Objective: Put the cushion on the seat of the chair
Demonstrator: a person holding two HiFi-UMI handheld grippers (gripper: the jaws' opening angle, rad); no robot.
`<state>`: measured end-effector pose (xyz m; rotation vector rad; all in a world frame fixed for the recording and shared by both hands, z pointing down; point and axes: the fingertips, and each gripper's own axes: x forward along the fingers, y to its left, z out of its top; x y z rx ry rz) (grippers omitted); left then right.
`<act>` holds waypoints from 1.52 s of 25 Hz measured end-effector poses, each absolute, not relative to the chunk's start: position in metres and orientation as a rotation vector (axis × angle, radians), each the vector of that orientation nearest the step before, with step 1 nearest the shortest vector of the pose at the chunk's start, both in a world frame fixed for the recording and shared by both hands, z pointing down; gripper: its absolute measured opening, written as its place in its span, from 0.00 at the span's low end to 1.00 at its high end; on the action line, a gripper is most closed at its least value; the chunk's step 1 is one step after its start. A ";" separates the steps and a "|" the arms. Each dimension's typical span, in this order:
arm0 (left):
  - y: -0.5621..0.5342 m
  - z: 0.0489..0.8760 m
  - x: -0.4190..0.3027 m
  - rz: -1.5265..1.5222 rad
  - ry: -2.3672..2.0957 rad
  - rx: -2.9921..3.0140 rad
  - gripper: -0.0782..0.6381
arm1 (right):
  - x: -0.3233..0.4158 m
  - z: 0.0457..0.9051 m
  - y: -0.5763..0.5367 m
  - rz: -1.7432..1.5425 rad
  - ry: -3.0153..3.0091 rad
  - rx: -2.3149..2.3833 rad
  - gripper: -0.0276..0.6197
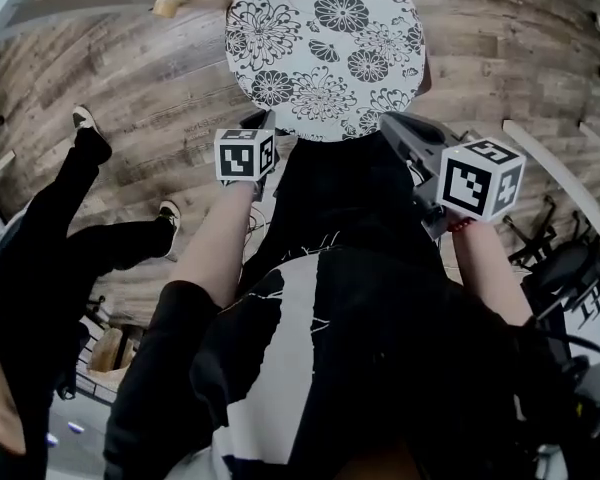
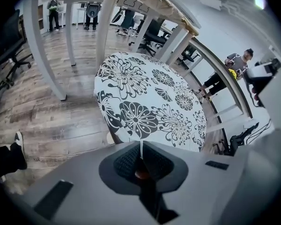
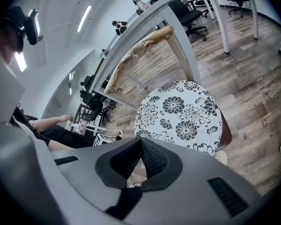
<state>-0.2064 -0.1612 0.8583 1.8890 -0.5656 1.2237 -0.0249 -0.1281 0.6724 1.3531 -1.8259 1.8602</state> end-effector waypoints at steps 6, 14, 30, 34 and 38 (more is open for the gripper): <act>-0.158 0.866 -0.207 1.275 -0.545 1.878 0.18 | -0.015 0.673 -0.128 1.861 -1.829 1.376 0.07; -0.150 0.873 -0.211 1.299 -0.560 1.832 0.33 | -0.003 0.676 -0.127 1.873 -1.815 1.389 0.07; -0.213 0.827 -0.216 1.239 -0.775 1.967 0.51 | -0.011 0.662 -0.138 1.858 -1.824 1.377 0.07; -0.223 0.795 -0.213 1.124 -0.816 2.021 0.34 | -0.015 0.644 -0.150 1.806 -1.857 1.400 0.07; -0.237 0.741 -0.196 0.945 -0.805 2.098 0.16 | -0.014 0.610 -0.165 1.724 -1.888 1.480 0.07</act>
